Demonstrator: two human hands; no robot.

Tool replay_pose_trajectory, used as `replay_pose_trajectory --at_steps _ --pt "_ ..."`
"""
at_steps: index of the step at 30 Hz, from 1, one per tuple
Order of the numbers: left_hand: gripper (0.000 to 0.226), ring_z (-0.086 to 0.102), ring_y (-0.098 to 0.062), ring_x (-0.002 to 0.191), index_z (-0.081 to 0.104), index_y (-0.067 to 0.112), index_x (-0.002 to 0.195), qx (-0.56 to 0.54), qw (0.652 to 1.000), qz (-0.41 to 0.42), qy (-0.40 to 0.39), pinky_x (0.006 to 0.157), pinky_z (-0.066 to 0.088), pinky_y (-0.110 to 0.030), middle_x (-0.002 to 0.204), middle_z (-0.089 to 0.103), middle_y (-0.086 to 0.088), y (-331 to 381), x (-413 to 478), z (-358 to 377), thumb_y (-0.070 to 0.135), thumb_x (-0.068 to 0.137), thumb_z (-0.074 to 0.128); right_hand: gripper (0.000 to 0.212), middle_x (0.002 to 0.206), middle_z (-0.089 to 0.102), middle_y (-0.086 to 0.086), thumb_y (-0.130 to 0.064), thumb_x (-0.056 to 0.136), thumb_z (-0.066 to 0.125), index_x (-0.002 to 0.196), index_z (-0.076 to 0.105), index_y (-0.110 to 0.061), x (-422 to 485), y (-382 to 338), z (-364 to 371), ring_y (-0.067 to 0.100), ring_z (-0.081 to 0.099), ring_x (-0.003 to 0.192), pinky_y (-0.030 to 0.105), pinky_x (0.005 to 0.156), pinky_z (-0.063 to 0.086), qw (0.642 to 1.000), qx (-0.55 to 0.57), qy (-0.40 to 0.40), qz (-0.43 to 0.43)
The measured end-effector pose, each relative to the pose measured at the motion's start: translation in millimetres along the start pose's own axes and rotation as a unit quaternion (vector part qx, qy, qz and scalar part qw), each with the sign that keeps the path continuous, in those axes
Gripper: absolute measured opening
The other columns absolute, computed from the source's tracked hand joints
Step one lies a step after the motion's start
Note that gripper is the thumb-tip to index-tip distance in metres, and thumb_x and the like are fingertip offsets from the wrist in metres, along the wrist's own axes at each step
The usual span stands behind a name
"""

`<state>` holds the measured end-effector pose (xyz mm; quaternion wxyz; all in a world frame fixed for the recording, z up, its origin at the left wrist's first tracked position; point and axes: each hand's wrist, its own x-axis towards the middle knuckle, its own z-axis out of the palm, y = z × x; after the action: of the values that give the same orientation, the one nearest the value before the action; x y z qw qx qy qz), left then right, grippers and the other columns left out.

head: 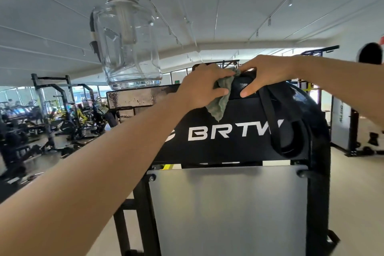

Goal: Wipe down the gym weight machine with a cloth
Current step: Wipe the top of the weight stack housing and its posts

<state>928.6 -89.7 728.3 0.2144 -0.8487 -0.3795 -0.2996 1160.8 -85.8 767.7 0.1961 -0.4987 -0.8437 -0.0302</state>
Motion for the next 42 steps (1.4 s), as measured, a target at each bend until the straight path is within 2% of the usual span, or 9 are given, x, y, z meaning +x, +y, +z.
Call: replay_pose_trajectory --at_steps 7,10,13,19,24,32,37,40,42 --pt "0.056 0.048 -0.026 0.125 0.048 0.035 0.147 0.100 0.994 -0.034 -0.015 0.096 0.045 -0.047 0.131 0.055 -0.005 -20.9 -26.3 -23.7 0.046 0.094 0.064 0.053 0.118 0.065 -0.013 -0.048 0.072 0.084 0.122 0.067 -0.046 -4.6 4.5 5.8 0.009 0.064 0.100 0.026 0.084 0.050 0.997 0.082 0.012 0.010" --pt "0.054 0.050 -0.029 0.123 0.051 0.028 0.145 0.142 0.988 -0.058 -0.006 0.096 0.048 -0.050 0.130 0.057 -0.007 -30.6 -45.6 -32.5 0.042 0.095 0.065 0.042 0.122 0.063 -0.018 -0.055 0.077 0.076 0.118 0.069 -0.047 -5.5 5.4 8.6 0.009 0.059 0.111 0.028 0.100 0.043 0.992 0.117 0.037 0.006" --pt "0.049 0.053 -0.032 0.118 0.056 0.020 0.140 0.206 0.975 -0.075 0.045 0.089 0.051 -0.051 0.128 0.058 -0.010 -33.6 -66.7 -31.5 0.037 0.095 0.066 0.053 0.133 0.059 -0.015 -0.068 0.074 0.065 0.121 0.068 -0.045 -6.4 4.0 11.9 0.009 0.049 0.125 0.028 0.107 0.032 0.991 0.125 0.049 0.005" --pt "0.044 0.059 -0.041 0.105 0.067 0.012 0.128 0.249 0.947 -0.106 0.174 0.063 0.054 -0.045 0.118 0.065 -0.016 -29.9 -91.3 0.8 0.029 0.088 0.076 0.044 0.141 0.056 -0.014 -0.061 0.091 0.058 0.129 0.065 -0.041 -8.2 2.7 16.4 0.006 0.047 0.127 0.026 0.106 0.029 0.993 0.103 0.065 -0.003" --pt "0.042 0.058 -0.039 0.104 0.066 0.012 0.129 0.215 0.944 -0.093 0.234 0.064 0.057 -0.044 0.123 0.063 -0.018 -12.1 -82.4 28.8 0.020 0.089 0.075 0.047 0.147 0.053 -0.010 -0.062 0.091 0.055 0.132 0.063 -0.040 -9.1 -0.6 18.6 0.013 0.045 0.136 0.027 0.108 0.028 0.995 0.065 0.072 -0.001" --pt "0.051 0.061 -0.037 0.105 0.071 0.015 0.124 0.235 0.952 0.005 0.197 0.066 0.058 -0.041 0.128 0.063 -0.016 -7.3 -78.1 36.7 0.012 0.075 0.087 0.046 0.148 0.053 -0.007 -0.060 0.091 0.058 0.132 0.062 -0.040 -11.1 -0.2 22.5 0.016 0.044 0.137 0.025 0.105 0.028 0.993 0.061 0.101 -0.004" --pt "0.035 0.060 -0.039 0.096 0.072 0.012 0.118 0.214 0.945 -0.104 0.226 0.051 0.055 -0.041 0.118 0.064 -0.018 -28.2 -111.9 29.3 0.013 0.085 0.080 0.058 0.147 0.053 -0.006 -0.069 0.089 0.054 0.139 0.055 -0.040 -14.4 5.4 32.8 0.020 0.047 0.135 0.031 0.105 0.034 0.988 0.029 0.154 0.010" --pt "0.022 0.062 -0.034 0.083 0.077 0.012 0.111 0.101 0.951 -0.154 0.250 0.060 0.051 -0.037 0.102 0.064 -0.013 -21.4 -131.5 34.6 0.022 0.092 0.073 0.063 0.141 0.059 0.000 -0.067 0.092 0.049 0.142 0.056 -0.029 -31.1 8.7 50.8 0.028 0.049 0.129 0.034 0.102 0.033 0.972 -0.006 0.236 -0.018" --pt "0.024 0.063 -0.025 0.082 0.078 0.015 0.110 0.019 0.956 -0.193 0.219 0.067 0.047 -0.030 0.102 0.066 -0.006 -5.8 -144.2 43.9 0.030 0.092 0.073 0.061 0.148 0.051 -0.001 -0.057 0.091 0.053 0.144 0.053 -0.028 -55.6 7.0 75.5 0.029 0.037 0.138 0.037 0.109 0.024 0.954 0.002 0.300 -0.014"
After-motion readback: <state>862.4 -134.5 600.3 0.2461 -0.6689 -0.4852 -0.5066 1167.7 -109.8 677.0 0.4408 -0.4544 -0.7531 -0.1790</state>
